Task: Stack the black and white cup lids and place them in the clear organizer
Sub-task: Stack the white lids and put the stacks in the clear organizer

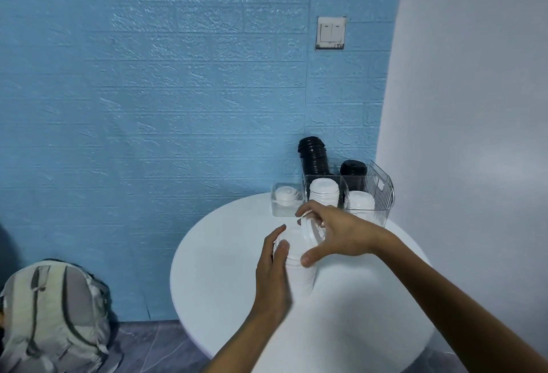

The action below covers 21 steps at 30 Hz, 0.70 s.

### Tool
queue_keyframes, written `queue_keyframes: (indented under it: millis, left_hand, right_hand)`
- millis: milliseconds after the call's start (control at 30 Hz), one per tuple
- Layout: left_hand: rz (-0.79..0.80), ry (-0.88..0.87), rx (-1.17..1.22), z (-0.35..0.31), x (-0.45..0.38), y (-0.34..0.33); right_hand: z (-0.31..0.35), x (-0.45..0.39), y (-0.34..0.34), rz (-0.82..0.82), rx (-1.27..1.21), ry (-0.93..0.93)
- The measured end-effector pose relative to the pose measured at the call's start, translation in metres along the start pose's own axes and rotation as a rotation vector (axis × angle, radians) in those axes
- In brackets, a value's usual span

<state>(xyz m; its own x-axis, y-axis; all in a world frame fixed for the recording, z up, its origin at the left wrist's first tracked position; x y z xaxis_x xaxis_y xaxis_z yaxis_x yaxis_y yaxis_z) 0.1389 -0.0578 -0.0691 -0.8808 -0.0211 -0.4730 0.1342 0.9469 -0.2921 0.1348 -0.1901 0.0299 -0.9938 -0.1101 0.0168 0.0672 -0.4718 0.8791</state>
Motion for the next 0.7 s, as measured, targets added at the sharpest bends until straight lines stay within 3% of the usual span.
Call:
queue_keyframes:
  millis: [267, 500, 700]
  left_hand:
    - [-0.023, -0.037, 0.009, -0.011, 0.000, -0.003]
    - [-0.035, -0.026, 0.068, -0.017, 0.004, -0.005]
    - [-0.052, -0.032, 0.049, -0.017, 0.004, -0.001]
  right_hand:
    - [0.034, 0.002, -0.018, -0.081, 0.119, 0.146]
    - [0.015, 0.005, -0.032, -0.114, -0.242, 0.108]
    - [0.013, 0.005, -0.043, -0.119, -0.239, 0.130]
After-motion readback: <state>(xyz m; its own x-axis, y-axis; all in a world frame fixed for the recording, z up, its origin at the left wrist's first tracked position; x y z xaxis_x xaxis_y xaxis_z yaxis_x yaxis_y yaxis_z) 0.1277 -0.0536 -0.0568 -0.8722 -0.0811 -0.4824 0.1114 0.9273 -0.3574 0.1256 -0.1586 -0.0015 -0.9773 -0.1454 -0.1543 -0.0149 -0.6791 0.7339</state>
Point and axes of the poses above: each hand's wrist, its own x-axis away from the middle knuckle, its own y-axis out of the back of the hand, z = x × y, the point moved 10 cm from there along -x, towards the middle knuckle, and after that the axes turned 13 degrees about -y, right-handed, at the moved point
